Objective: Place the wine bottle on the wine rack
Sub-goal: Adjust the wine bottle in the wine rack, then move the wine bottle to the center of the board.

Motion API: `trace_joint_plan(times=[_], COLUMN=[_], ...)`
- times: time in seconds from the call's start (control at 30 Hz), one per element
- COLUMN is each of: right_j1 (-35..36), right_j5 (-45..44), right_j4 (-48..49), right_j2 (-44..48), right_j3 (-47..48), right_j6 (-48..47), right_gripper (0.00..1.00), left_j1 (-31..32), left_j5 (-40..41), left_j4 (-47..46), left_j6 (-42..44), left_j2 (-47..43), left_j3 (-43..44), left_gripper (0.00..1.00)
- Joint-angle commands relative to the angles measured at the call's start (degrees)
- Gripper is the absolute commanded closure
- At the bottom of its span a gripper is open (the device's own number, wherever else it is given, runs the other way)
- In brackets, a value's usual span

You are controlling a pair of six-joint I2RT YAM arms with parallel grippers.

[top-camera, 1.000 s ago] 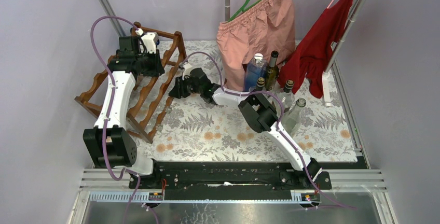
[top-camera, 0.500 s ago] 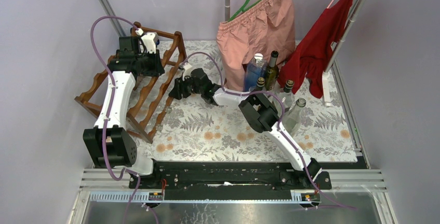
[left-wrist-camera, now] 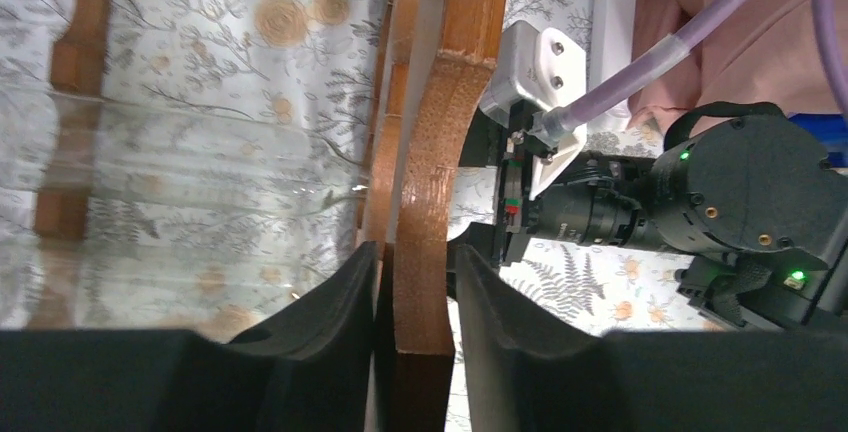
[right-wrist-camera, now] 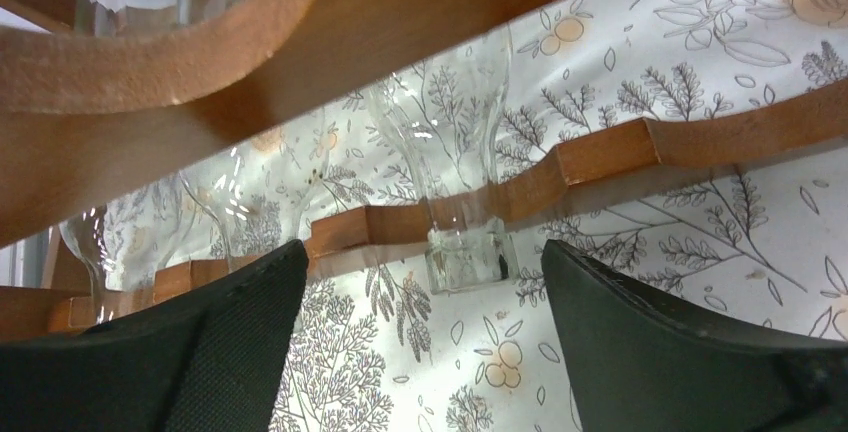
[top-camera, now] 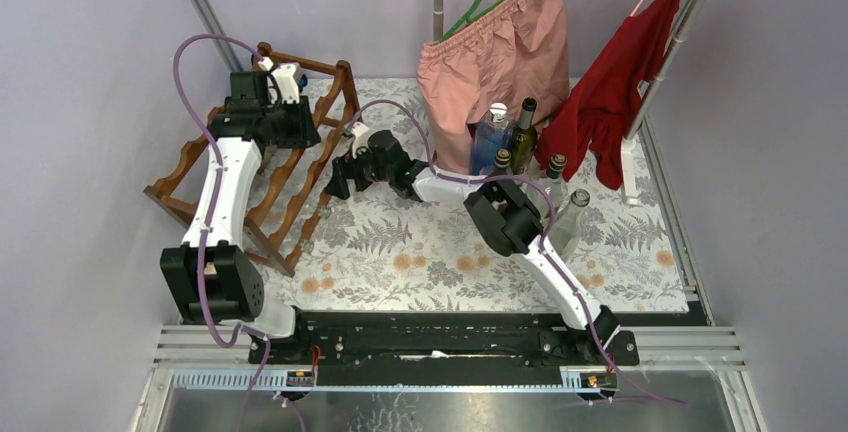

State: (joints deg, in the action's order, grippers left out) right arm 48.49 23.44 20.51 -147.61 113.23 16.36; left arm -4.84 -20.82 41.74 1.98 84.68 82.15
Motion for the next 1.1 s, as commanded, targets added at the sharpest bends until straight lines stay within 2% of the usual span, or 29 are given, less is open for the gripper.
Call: trace_joint_plan(times=[0.0, 0.13, 0.27, 0.4, 0.57, 0.7, 0.77, 0.9, 1.07], right_j1=[-0.4, -1.0, -1.4, -1.6, -1.6, -1.6, -1.6, -1.7, -1.7], right_j5=[1.2, 1.3, 3.9, 10.4, 17.1, 18.2, 21.5, 30.9, 33.1], right_j4=[-0.9, -2.4, -5.3, -11.2, -18.1, -26.8, -31.4, -44.7, -59.7], right_j2=[6.8, 8.6, 10.9, 13.2, 18.5, 24.6, 27.8, 33.4, 41.2], right_j3=[-1.0, -1.3, -0.9, 0.9, -3.7, -8.5, -10.1, -12.2, -12.8], right_j6=[-4.1, -5.8, -8.4, -12.4, -16.1, -24.1, -29.0, -40.8, -51.5], right_gripper=[0.03, 0.0, 0.0, 0.0, 0.0, 0.0, 0.0, 0.0, 0.0], left_j1=[1.7, 1.8, 1.7, 1.8, 1.8, 1.7, 1.7, 1.8, 1.7], left_j5=[-4.3, -2.0, 0.6, 1.2, 2.9, 4.0, 4.3, 3.8, 3.2], left_j4=[2.7, 2.1, -0.4, -5.1, -8.5, -11.9, -14.2, -19.6, -26.8], left_j6=[-6.1, -7.6, -9.1, -11.9, -15.4, -17.7, -19.2, -22.7, -29.6], left_j2=[-0.9, -2.2, -4.7, -7.8, -11.1, -15.7, -18.4, -24.1, -31.6], left_j3=[-1.7, -0.7, 0.4, 0.7, 2.9, 3.1, 2.1, -0.7, -6.1], left_gripper=[0.56, 0.42, 0.22, 0.02, 0.01, 0.01, 0.01, 0.01, 0.01])
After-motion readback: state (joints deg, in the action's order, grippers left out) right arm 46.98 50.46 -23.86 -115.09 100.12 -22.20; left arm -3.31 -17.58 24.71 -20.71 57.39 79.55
